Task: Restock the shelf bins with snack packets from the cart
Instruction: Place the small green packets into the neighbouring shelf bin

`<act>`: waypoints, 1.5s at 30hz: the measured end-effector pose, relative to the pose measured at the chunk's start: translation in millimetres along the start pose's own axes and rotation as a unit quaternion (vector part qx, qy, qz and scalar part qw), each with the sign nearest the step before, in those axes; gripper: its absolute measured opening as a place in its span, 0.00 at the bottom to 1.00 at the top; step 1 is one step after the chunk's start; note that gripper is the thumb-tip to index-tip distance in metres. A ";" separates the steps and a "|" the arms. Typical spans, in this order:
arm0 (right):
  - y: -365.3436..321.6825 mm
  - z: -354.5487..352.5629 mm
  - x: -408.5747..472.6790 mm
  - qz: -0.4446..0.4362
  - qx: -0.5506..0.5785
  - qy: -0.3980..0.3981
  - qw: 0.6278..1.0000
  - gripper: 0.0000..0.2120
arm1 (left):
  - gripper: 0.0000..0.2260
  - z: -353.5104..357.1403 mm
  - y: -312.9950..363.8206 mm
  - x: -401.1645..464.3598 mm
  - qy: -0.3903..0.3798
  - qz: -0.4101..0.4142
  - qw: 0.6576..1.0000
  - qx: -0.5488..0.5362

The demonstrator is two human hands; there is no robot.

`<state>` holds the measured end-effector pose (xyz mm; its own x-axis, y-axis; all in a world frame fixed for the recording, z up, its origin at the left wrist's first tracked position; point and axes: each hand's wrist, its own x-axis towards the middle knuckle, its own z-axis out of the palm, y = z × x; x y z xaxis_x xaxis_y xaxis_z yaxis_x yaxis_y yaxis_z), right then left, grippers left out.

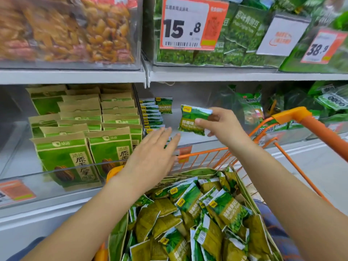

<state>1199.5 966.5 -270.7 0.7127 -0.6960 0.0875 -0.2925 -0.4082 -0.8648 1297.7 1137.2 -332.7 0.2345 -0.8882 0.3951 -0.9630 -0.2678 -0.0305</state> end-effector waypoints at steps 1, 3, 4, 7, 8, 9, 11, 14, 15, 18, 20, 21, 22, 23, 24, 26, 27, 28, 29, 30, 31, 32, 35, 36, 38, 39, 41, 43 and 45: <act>5.1 3.6 15.9 0.007 -0.019 -0.003 1.000 0.04 | 0.24 7.6 -1.9 -1.0 -0.026 0.015 0.999 0.038; 18.6 14.7 45.6 0.035 -0.049 -0.013 0.998 0.06 | 0.25 14.0 -2.5 -2.1 -0.068 0.030 0.995 0.060; 25.9 21.5 60.1 0.052 -0.064 -0.017 0.996 0.09 | 0.25 14.6 -3.3 -1.7 -0.073 0.037 0.994 0.068; 38.2 39.1 101.7 0.094 -0.083 -0.043 0.991 0.11 | 0.25 15.6 -7.4 0.2 -0.046 0.060 0.993 0.089; 40.9 44.6 116.8 0.102 -0.092 -0.055 0.989 0.06 | 0.24 16.4 -8.2 0.5 -0.043 0.056 0.994 0.083; 43.4 50.1 132.4 0.111 -0.116 -0.063 0.985 0.06 | 0.24 17.6 -8.7 0.6 -0.036 0.051 0.995 0.076; 45.9 61.5 159.3 0.103 -0.228 -0.075 0.965 0.12 | 0.23 19.6 -8.0 0.9 -0.025 0.045 0.996 0.066; 48.1 77.5 187.1 0.076 -0.304 -0.059 0.948 0.16 | 0.23 20.6 -6.6 0.7 -0.016 0.035 0.998 0.056; 49.1 82.2 194.3 0.072 -0.307 -0.052 0.947 0.16 | 0.22 20.1 -6.2 1.1 -0.019 0.032 0.998 0.052; 54.9 96.0 208.7 0.087 -0.316 -0.033 0.944 0.12 | 0.22 21.5 -5.5 1.7 -0.022 0.032 0.998 0.047; 57.9 105.3 213.8 0.075 -0.301 -0.029 0.950 0.07 | 0.21 21.7 -5.5 2.0 -0.015 0.030 0.998 0.044; 60.0 108.6 216.2 0.074 -0.291 -0.026 0.954 0.04 | 0.21 22.0 -5.5 2.0 -0.011 0.028 0.998 0.046; 61.4 111.1 217.5 0.069 -0.285 -0.022 0.956 0.04 | 0.21 22.1 -5.3 2.0 -0.011 0.026 0.999 0.046; 61.4 112.5 216.5 0.068 -0.287 -0.018 0.955 0.04 | 0.21 21.8 -5.2 1.8 -0.012 0.024 0.999 0.046; 61.7 113.1 215.4 0.068 -0.279 -0.014 0.958 0.04 | 0.20 21.5 -4.8 1.7 -0.014 0.021 0.999 0.046; 59.6 110.3 212.5 0.094 -0.227 -0.010 0.969 0.05 | 0.20 21.0 -4.9 2.0 -0.016 0.019 0.999 0.047; 56.7 105.5 208.7 0.105 -0.196 -0.013 0.975 0.09 | 0.20 20.8 -5.3 2.1 -0.016 0.021 0.999 0.046; 52.4 99.0 203.9 0.113 -0.169 -0.019 0.979 0.12 | 0.20 20.6 -5.6 2.1 -0.015 0.023 0.999 0.044; 47.2 91.0 196.6 0.117 -0.139 -0.020 0.983 0.14 | 0.20 20.6 -6.0 2.2 -0.012 0.025 0.999 0.043; 39.7 83.0 187.1 0.118 -0.098 -0.016 0.988 0.13 | 0.20 20.3 -6.2 2.2 -0.010 0.027 0.999 0.042; 31.6 74.8 173.9 0.116 -0.046 -0.003 0.992 0.12 | 0.20 19.9 -6.1 1.9 -0.007 0.028 0.999 0.041; 23.5 66.8 157.4 0.112 0.014 0.011 0.994 0.11 | 0.20 19.4 -5.9 1.1 -0.005 0.030 0.999 0.038; -2.8 44.6 90.0 0.074 0.131 0.016 0.989 0.08 | 0.22 17.6 -7.1 -1.4 -0.008 0.032 0.999 0.019; -9.2 36.3 66.7 0.047 0.117 0.011 0.992 0.06 | 0.22 16.1 -7.5 -2.3 -0.010 0.036 0.999 0.002; -16.9 16.4 23.0 -0.007 0.021 0.005 1.000 0.05 | 0.20 8.0 -6.1 -1.9 -0.001 0.052 0.997 -0.055; -17.0 5.6 3.3 -0.028 -0.058 0.001 0.998 0.07 | 0.19 2.3 -3.4 -2.6 0.009 0.058 0.994 -0.088; -12.4 -14.9 -33.3 -0.031 -0.236 -0.023 0.971 0.10 | 0.18 -10.3 6.0 -7.1 0.006 0.054 0.988 -0.142; 0.8 -30.3 -65.6 0.012 -0.383 -0.086 0.920 0.10 | 0.17 -16.7 16.7 -15.3 -0.023 0.052 0.983 -0.174; 22.7 -38.0 -90.0 0.068 -0.482 -0.166 0.857 0.12 | 0.16 -15.6 27.5 -22.1 -0.051 0.071 0.981 -0.175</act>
<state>1104.5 997.4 -279.5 0.7260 -0.6344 -0.2654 -0.6640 -0.7471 -0.0304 1264.1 1155.2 -328.0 0.0890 -0.9451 0.3144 -0.9694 -0.0097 0.2453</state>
